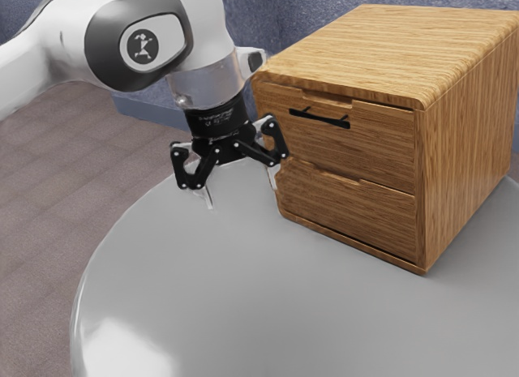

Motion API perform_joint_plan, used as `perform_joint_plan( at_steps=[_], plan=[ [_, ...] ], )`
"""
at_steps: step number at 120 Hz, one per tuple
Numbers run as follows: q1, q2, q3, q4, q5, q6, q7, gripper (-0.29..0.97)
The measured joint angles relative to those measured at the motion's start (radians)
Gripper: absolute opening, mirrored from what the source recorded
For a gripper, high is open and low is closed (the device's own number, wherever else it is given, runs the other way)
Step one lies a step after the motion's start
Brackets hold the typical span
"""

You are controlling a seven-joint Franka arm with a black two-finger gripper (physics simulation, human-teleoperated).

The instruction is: Pull the drawer handle with one arm to open the drawer

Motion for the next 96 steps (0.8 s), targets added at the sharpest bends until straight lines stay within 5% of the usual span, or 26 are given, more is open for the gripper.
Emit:
perform_joint_plan(
  at_steps=[46, 68, 96],
  plan=[
    [0.092, -0.051, -0.003, 0.008, 0.057, -0.028, -0.333, 0.68],
    [-0.007, 0.166, -0.051, 0.258, 0.124, 0.022, -0.418, 0.68],
    [-0.003, 0.235, -0.064, 0.273, 0.157, 0.185, -0.468, 0.68]
  ],
)
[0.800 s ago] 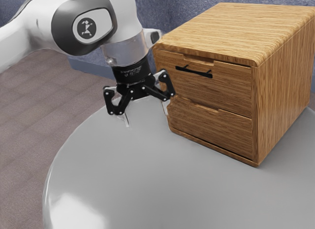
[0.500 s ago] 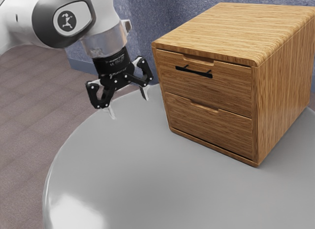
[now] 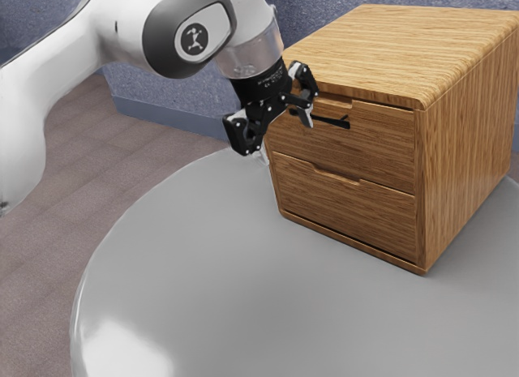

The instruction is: Pull the drawer handle with one arm to open the drawer

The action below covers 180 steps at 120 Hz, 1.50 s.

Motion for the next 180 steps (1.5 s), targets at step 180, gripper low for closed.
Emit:
perform_joint_plan(
  at_steps=[180],
  plan=[
    [0.011, 0.029, 0.025, -0.068, 0.006, 0.336, -0.057, 0.20]
  ],
)
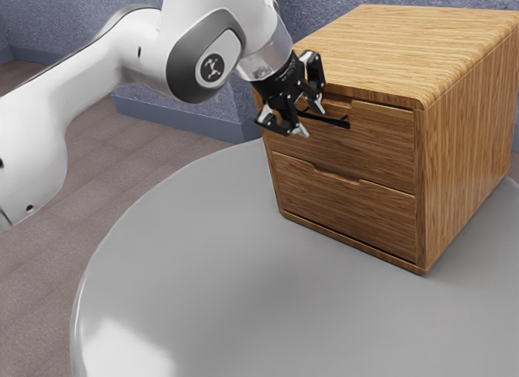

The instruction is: Pull the drawer handle with one arm to open the drawer

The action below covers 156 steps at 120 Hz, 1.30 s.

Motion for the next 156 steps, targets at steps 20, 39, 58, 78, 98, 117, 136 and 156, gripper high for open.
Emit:
perform_joint_plan(
  at_steps=[20, 39, 58, 78, 98, 117, 136, 156],
  plan=[
    [0.000, -0.001, 0.000, -0.003, 0.000, 0.004, 0.001, 0.12],
    [0.000, 0.000, -0.001, -0.005, 0.000, 0.005, 0.001, 0.09],
    [0.000, 0.002, -0.001, -0.006, 0.000, 0.006, 0.001, 0.06],
    [0.000, 0.001, -0.001, -0.012, 0.001, 0.006, 0.002, -0.02],
    [-0.002, -0.008, -0.001, -0.022, 0.012, 0.004, 0.006, -0.08],
    [-0.002, -0.026, -0.001, -0.047, 0.022, 0.002, 0.009, -0.11],
    [0.005, -0.079, -0.002, -0.118, 0.023, -0.004, 0.011, -0.11],
    [0.008, -0.118, -0.002, -0.164, 0.022, -0.010, 0.012, -0.12]
  ],
)
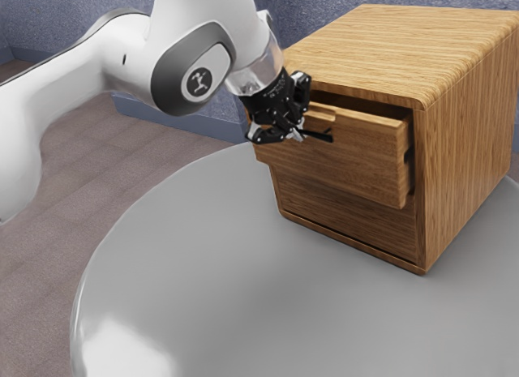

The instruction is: Pull the drawer handle with one arm to open the drawer

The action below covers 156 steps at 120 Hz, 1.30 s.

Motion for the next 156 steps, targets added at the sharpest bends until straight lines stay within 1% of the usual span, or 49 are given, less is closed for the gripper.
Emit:
perform_joint_plan(
  at_steps=[59, 72, 76, 80, 97, 107, 137, 156],
  plan=[
    [0.013, -0.153, -0.001, -0.181, -0.007, 0.003, 0.004, -0.11],
    [0.038, -0.183, -0.024, -0.216, -0.009, 0.005, 0.004, -0.11],
    [0.008, -0.189, 0.008, -0.224, -0.009, 0.006, 0.004, -0.11],
    [-0.005, -0.194, 0.021, -0.230, -0.009, 0.007, 0.004, -0.11],
    [0.003, -0.225, 0.019, -0.269, -0.017, 0.017, 0.005, -0.12],
    [0.027, -0.258, 0.009, -0.308, -0.021, 0.025, 0.005, -0.11],
    [0.030, -0.280, 0.007, -0.331, -0.030, 0.044, 0.007, -0.10],
    [0.036, -0.320, 0.007, -0.380, -0.038, 0.061, 0.007, -0.11]
  ],
)
